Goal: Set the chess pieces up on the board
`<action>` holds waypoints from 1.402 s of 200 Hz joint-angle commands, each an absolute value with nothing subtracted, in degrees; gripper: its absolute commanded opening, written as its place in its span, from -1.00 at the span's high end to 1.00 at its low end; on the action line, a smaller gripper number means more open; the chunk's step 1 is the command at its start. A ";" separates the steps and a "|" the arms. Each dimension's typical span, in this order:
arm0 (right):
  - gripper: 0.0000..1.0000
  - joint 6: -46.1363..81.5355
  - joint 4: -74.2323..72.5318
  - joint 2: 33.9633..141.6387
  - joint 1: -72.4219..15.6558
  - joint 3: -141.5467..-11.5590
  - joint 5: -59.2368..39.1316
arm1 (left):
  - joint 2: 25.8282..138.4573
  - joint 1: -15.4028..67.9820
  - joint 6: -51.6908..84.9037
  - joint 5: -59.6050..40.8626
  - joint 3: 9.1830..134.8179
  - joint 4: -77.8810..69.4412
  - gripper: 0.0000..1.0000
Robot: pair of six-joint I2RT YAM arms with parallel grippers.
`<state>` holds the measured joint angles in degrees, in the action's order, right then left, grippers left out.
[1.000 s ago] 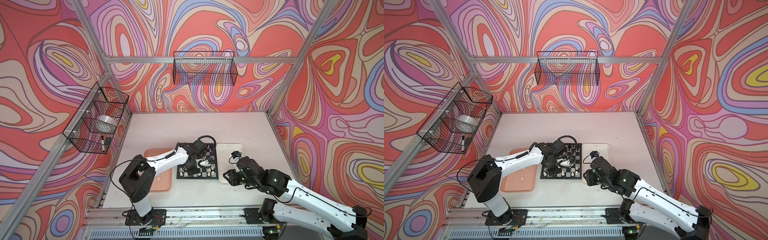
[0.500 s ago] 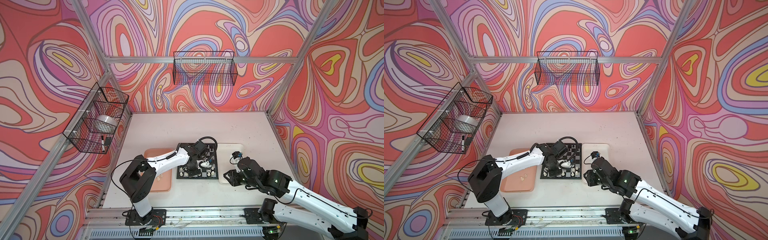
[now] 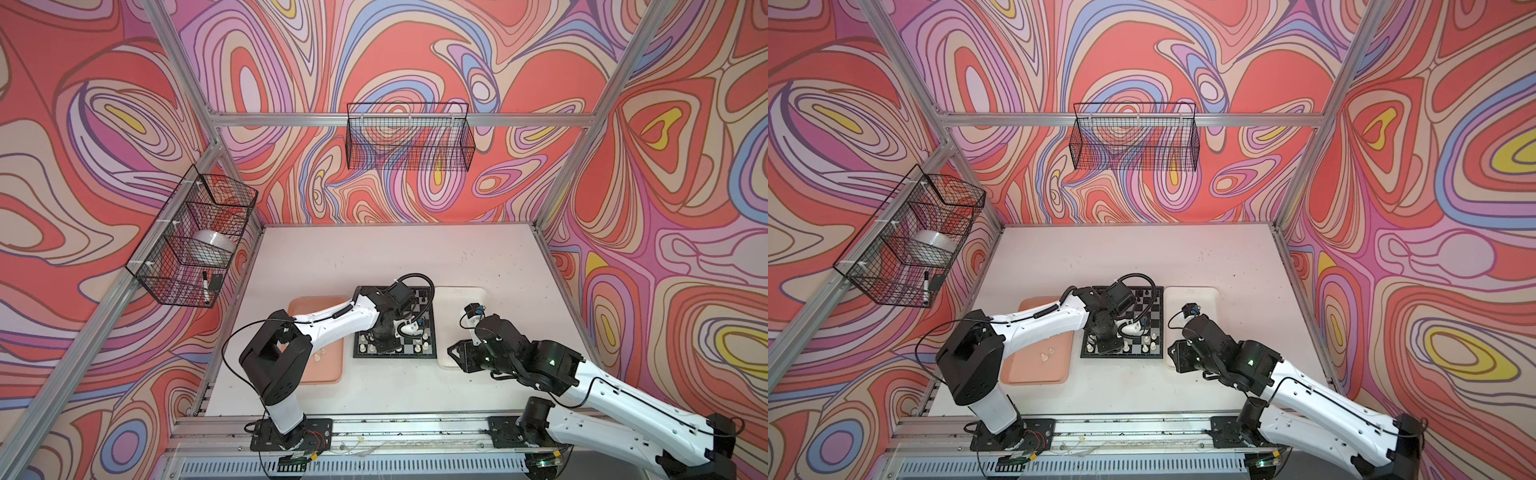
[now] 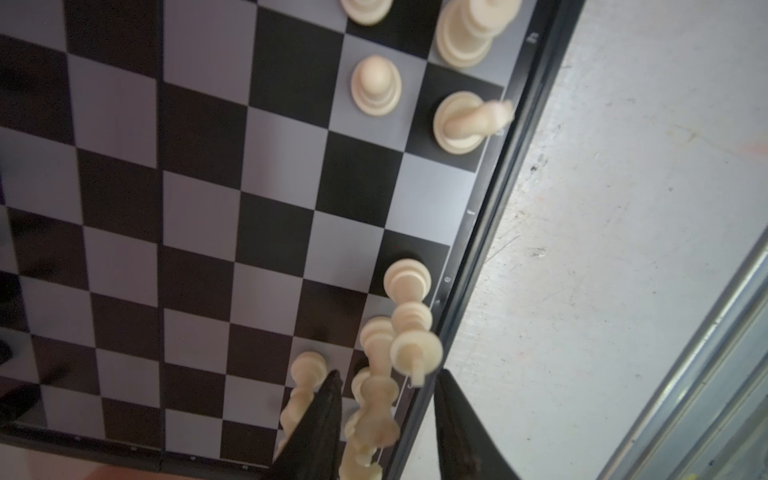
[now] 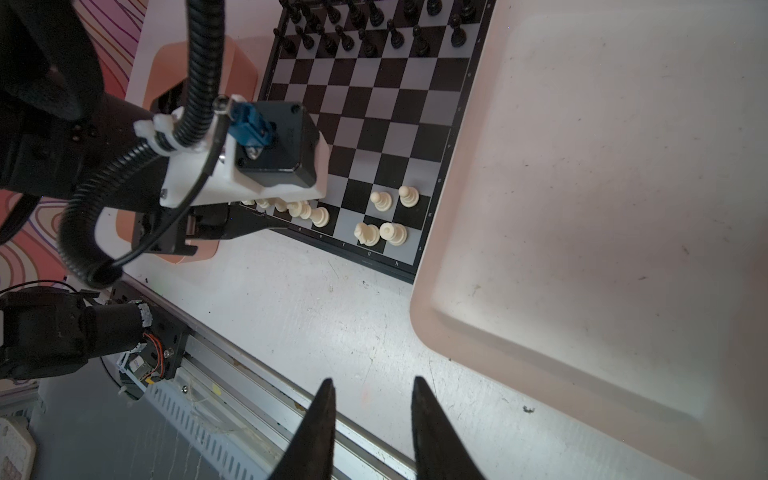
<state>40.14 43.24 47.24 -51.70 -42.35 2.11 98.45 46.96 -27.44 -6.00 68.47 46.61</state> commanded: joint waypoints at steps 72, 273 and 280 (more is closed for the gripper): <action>0.37 40.25 42.85 46.58 -51.50 -41.43 3.01 | 98.25 47.41 -28.39 -7.03 69.04 48.58 0.16; 0.36 39.20 43.97 48.51 -51.47 -43.67 3.70 | 95.86 47.49 -29.79 -5.75 69.11 48.08 -0.25; 0.36 39.19 44.16 48.53 -51.48 -43.85 3.74 | 95.57 47.53 -29.89 -5.73 68.97 47.92 -0.30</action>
<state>39.75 43.31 48.23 -51.72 -42.30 2.72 97.71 47.27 -28.56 -5.93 68.47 46.72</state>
